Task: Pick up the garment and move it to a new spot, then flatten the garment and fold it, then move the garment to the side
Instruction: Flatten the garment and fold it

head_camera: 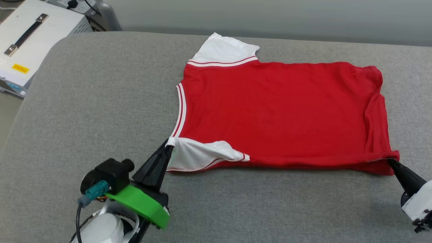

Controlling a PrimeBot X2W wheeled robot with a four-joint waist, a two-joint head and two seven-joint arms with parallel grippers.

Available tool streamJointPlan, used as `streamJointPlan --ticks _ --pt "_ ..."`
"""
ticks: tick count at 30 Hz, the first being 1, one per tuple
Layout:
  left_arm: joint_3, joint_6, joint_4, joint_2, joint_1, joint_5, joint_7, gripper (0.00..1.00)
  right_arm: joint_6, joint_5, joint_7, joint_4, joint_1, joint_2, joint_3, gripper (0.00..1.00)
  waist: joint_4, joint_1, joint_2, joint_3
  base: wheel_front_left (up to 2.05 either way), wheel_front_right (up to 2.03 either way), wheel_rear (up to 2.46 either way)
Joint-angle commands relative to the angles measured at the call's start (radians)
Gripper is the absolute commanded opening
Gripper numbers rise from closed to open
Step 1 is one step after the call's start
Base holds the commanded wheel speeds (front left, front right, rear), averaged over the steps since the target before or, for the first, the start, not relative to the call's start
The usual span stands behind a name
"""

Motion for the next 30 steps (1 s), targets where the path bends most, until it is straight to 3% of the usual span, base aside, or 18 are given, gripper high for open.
streamJointPlan --ticks 1,12,26,27,28,30 --pt "0.010 -0.007 0.023 -0.017 -0.038 0.008 -0.010 0.00 -0.001 -0.028 0.018 0.002 -0.031 0.004 -0.010 0.00 -0.001 0.0000 0.0000 0.035 0.00 0.00 0.00" --pt "0.047 -0.057 0.269 -0.117 -0.251 0.007 -0.032 0.00 -0.001 -0.136 0.135 0.069 -0.216 0.059 -0.036 0.00 -0.010 0.0000 0.0000 0.136 0.00 0.00 0.00" --pt "0.029 -0.103 0.552 -0.175 -0.415 0.017 -0.036 0.00 -0.001 -0.172 0.138 0.164 -0.320 0.044 -0.006 0.00 -0.006 0.0000 0.0000 0.193 0.00 0.00 0.00" --pt "0.026 -0.104 0.575 -0.180 -0.427 0.020 -0.036 0.88 -0.001 -0.177 0.127 0.169 -0.329 0.042 -0.009 0.84 -0.006 0.0000 0.0000 0.194 0.00 0.00 0.00" --pt "0.027 -0.103 0.594 -0.185 -0.435 0.021 -0.036 1.00 -0.001 -0.177 0.120 0.178 -0.336 0.046 -0.015 1.00 -0.006 0.0000 0.0000 0.194 0.00 0.00 0.00" --pt "0.027 -0.103 0.633 -0.197 -0.450 0.022 -0.037 1.00 -0.001 -0.176 0.109 0.190 -0.350 0.048 -0.012 1.00 -0.005 0.0000 0.0000 0.191 0.00 0.00 0.00"
